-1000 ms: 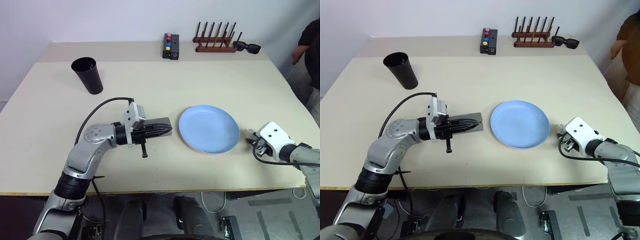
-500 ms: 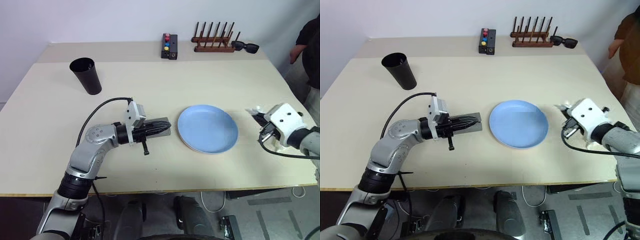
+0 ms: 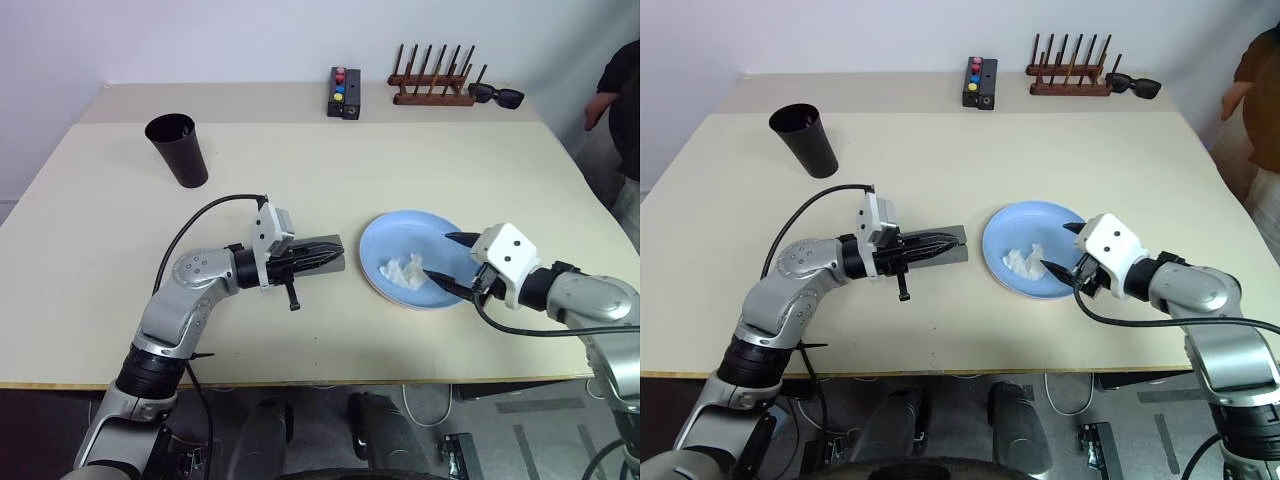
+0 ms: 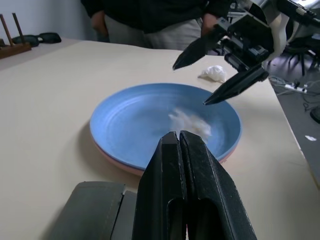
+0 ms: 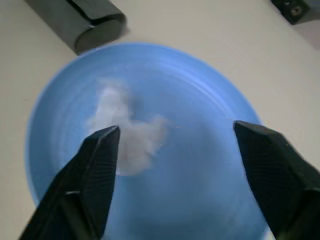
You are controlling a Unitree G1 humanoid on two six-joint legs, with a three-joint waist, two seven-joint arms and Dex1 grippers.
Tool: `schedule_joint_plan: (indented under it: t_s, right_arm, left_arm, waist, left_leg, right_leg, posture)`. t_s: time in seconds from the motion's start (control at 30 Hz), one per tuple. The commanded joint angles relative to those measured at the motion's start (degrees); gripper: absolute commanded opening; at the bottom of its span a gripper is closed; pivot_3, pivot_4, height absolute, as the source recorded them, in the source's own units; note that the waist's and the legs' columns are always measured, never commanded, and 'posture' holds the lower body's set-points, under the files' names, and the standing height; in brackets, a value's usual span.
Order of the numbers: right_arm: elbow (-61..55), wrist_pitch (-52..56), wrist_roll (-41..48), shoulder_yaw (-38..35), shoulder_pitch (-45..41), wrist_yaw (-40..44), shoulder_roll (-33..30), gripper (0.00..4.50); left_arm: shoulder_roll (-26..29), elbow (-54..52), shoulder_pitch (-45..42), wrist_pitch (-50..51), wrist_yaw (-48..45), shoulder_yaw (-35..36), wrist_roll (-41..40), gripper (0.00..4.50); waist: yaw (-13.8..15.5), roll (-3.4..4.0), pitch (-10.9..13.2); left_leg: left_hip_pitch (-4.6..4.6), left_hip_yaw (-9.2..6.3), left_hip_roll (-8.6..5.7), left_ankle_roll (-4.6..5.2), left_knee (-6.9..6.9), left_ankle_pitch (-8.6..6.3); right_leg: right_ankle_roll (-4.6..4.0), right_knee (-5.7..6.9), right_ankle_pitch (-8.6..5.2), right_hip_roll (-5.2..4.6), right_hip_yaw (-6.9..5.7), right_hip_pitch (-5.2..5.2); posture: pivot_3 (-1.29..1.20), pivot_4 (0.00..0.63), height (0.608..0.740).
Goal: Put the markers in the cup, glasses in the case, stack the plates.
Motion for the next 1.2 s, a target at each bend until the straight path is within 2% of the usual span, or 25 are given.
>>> schedule_joint_plan:
  t_s: [0.03,0.13,0.23,0.5,0.6,0.77,1.2]
  right_arm:
    - [3.96,-1.04,-2.87,-9.08,3.59,-3.06,-1.79,3.4]
    - [12.35,-2.41,-7.84,-14.26,7.61,-7.36,-3.02,3.4]
    - [15.91,-1.61,-8.95,-16.94,10.42,-9.7,-2.24,3.4]
    - [18.65,3.35,-6.83,-17.28,8.67,-13.93,2.9,3.4]
    - [19.81,3.5,-6.8,-16.8,7.49,-14.62,3.64,2.59]
    - [20.34,3.55,-6.81,-16.51,6.86,-15.21,3.43,0.05]
    - [17.7,2.69,-6.12,-17.08,5.89,-14.63,2.11,0.01]
  left_arm:
    - [-0.77,-0.83,-1.88,-0.44,-0.82,-0.9,-0.55,0.0]
    - [-1.55,-0.43,-2.53,-0.58,-1.43,-1.65,-0.68,0.0]
    - [-2.31,-0.92,-2.64,-0.11,-2.53,-2.4,-1.63,0.0]
    - [-2.79,-3.43,-1.7,1.29,-3.92,-4.26,-2.69,0.0]
    - [-2.53,-3.72,-1.43,1.19,-3.61,-4.35,-2.29,0.0]
    - [-1.73,-4.27,-1.16,1.58,-3.1,-3.76,-2.47,0.0]
    - [-0.67,-1.66,-2.56,0.42,-2.74,-2.14,-2.21,0.0]
  waist:
    - [0.14,0.0,0.0]
    - [0.21,0.0,0.0]
    - [-0.08,0.02,-0.01]
    - [-0.49,0.13,-0.07]
    - [-0.32,0.13,-0.07]
    - [-0.15,0.13,-0.07]
    - [-0.33,0.14,-0.07]
  left_leg:
    - [-0.02,-0.02,-0.01,0.0,0.0,0.0]
    - [-0.02,0.02,-0.07,0.0,0.02,0.0]
    - [0.0,0.01,-0.08,0.0,-0.01,0.0]
    - [0.11,0.06,0.04,0.0,-0.06,0.0]
    - [0.09,0.07,0.02,0.0,-0.04,0.0]
    - [0.06,0.04,0.01,0.01,-0.05,0.0]
    - [0.07,0.04,0.01,0.01,-0.05,0.0]
  right_leg:
    - [0.0,-0.01,0.0,-0.01,-0.01,0.01]
    - [0.01,-0.06,0.0,-0.06,0.01,0.06]
    - [0.0,-0.08,0.0,-0.04,0.0,0.06]
    - [-0.01,-0.04,0.0,0.1,0.06,0.07]
    - [-0.01,-0.05,0.0,0.07,0.07,0.07]
    - [0.0,-0.06,0.0,0.07,0.06,0.07]
    - [0.0,-0.06,-0.01,0.08,0.06,0.07]
  posture:
    - [0.0,0.15,0.735]
    - [0.0,0.15,0.735]
    - [0.0,0.15,0.735]
    - [0.0,0.15,0.735]
    - [0.0,0.15,0.735]
    - [0.0,0.15,0.735]
    - [0.0,0.15,0.735]
